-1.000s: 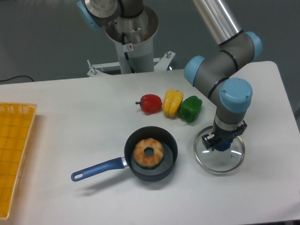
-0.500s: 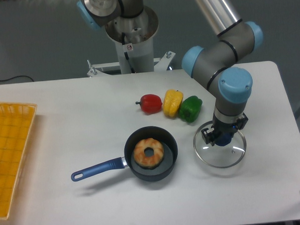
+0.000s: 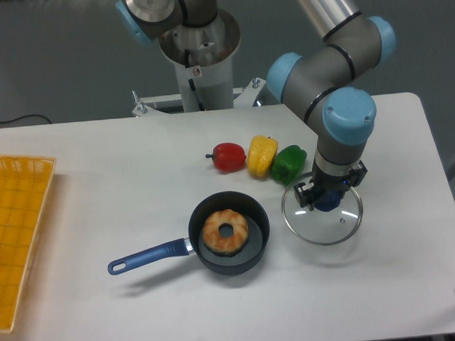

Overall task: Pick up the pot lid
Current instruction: 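Lift the glass lid by its knob up off the table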

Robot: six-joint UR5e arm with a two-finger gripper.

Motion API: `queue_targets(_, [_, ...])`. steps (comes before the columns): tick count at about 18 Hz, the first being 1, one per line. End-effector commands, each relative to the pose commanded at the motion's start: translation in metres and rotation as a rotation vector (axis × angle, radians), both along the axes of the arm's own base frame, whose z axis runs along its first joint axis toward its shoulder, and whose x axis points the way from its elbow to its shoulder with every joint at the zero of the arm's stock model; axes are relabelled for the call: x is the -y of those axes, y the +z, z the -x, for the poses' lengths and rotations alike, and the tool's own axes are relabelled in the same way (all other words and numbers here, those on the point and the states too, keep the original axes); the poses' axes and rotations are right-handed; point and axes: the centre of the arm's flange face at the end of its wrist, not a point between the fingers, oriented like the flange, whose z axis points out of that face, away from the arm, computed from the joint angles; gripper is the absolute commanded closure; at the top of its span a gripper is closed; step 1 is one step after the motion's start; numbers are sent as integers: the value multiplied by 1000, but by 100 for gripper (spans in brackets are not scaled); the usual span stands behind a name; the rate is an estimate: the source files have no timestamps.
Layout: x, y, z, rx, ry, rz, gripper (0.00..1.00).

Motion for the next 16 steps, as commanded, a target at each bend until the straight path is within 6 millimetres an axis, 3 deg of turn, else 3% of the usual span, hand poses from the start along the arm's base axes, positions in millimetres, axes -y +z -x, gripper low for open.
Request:
queue_targets(7, [4,23,-4,20,-66,5,43])
queue_targets(16, [4,34,0,6,-85,-16,43])
